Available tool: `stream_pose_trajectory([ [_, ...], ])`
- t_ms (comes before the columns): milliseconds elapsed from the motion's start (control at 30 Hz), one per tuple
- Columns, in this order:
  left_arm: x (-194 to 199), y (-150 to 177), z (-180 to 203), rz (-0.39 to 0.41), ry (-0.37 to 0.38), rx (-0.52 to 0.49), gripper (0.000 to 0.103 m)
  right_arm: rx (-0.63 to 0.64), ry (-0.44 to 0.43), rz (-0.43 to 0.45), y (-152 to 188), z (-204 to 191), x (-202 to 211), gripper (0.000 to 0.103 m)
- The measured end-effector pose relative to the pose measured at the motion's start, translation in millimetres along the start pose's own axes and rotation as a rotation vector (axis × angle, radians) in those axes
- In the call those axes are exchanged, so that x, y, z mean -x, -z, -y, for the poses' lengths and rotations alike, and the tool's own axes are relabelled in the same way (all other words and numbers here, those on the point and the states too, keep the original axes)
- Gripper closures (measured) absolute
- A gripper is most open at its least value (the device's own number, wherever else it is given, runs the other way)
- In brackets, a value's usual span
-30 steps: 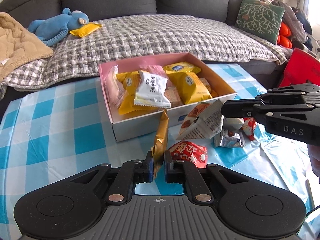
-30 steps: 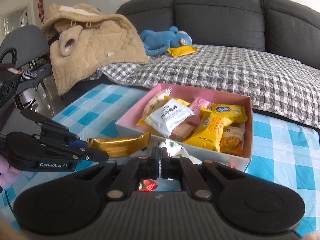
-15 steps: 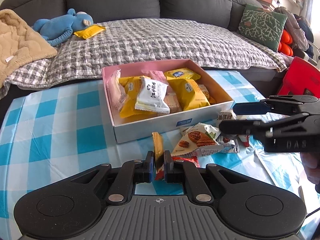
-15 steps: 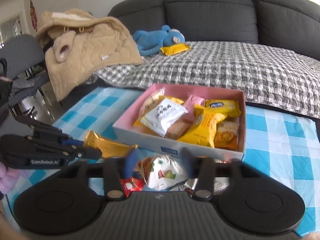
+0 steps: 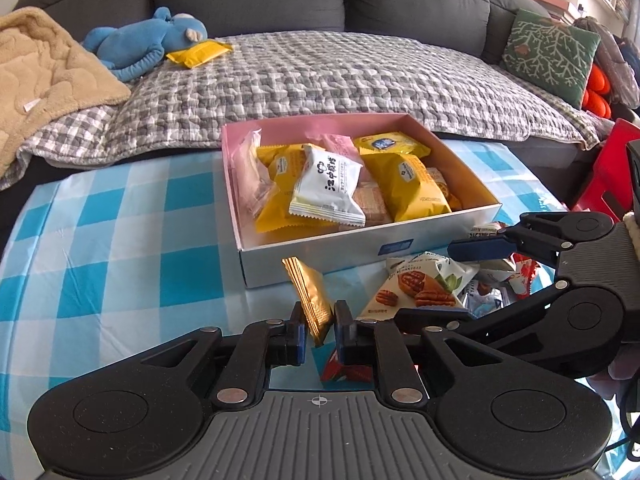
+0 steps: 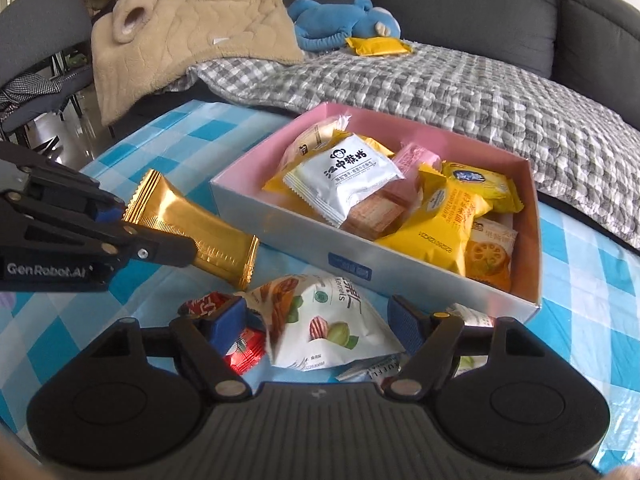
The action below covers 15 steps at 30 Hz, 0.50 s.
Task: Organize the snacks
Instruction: 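Lift and carry the orange bar and white packet over the pink box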
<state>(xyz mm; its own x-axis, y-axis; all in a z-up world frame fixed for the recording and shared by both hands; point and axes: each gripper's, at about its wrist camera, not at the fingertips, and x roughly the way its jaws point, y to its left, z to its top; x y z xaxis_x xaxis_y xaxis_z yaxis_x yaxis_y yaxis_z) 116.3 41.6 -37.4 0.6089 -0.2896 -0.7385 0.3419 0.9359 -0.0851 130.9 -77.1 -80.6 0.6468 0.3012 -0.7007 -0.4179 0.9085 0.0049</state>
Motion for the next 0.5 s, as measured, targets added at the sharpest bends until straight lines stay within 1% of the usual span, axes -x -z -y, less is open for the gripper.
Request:
stream_pose_trajectory([
  [233,-10,-1,-12,0.012,0.012,0.091,0.087,-0.036,-0.035,-0.005,1,2,-1,0.033],
  [333,-13,-2,-16,0.021,0.006,0.121,0.086,-0.058,-0.049,-0.006,0,3,-3,0.037],
  [400,-15,-2,-20,0.025,0.003,0.150,0.085,-0.069,-0.058,-0.004,-1,3,-4,0.048],
  [467,-17,-2,-23,0.028,-0.007,0.178,0.085,-0.070,-0.043,0.002,-1,2,-4,0.055],
  [500,-18,-2,-25,0.026,-0.009,0.192,0.089,-0.076,-0.043,0.003,-1,2,-3,0.056],
])
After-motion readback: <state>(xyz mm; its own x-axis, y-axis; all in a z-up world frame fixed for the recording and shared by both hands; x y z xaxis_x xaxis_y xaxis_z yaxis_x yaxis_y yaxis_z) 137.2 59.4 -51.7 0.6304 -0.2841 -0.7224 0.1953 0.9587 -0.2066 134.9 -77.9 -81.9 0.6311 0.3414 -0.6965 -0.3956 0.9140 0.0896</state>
